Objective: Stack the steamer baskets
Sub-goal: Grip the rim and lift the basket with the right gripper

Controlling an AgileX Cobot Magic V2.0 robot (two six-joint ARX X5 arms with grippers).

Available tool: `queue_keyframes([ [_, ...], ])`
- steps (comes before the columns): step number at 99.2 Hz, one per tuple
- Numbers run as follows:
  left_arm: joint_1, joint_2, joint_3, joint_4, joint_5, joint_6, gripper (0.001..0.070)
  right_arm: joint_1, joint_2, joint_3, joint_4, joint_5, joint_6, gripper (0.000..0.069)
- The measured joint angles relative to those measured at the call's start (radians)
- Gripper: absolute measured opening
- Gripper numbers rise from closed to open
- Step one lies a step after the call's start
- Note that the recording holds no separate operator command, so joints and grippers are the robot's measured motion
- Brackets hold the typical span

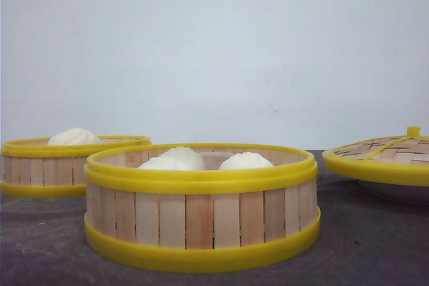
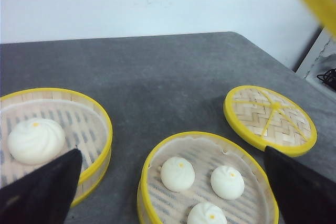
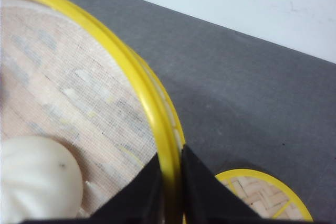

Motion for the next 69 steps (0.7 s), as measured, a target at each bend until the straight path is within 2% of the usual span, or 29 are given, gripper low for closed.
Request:
queue_keyframes([
  [28, 0.0, 0.0, 0.0, 0.0, 0.0, 0.0, 0.0682, 0.047, 0.003, -0.04, -0.014, 0.004, 0.0, 0.0029],
  [50, 0.0, -0.001, 0.0, 0.0, 0.0, 0.0, 0.0682, 0.098, 0.004, -0.232, 0.069, 0.002, 0.0, 0.0029],
  [69, 0.0, -0.001, 0.0, -0.005, 0.0, 0.0, 0.0682, 0.138, 0.005, -0.43, 0.225, 0.005, 0.006, 0.0029],
])
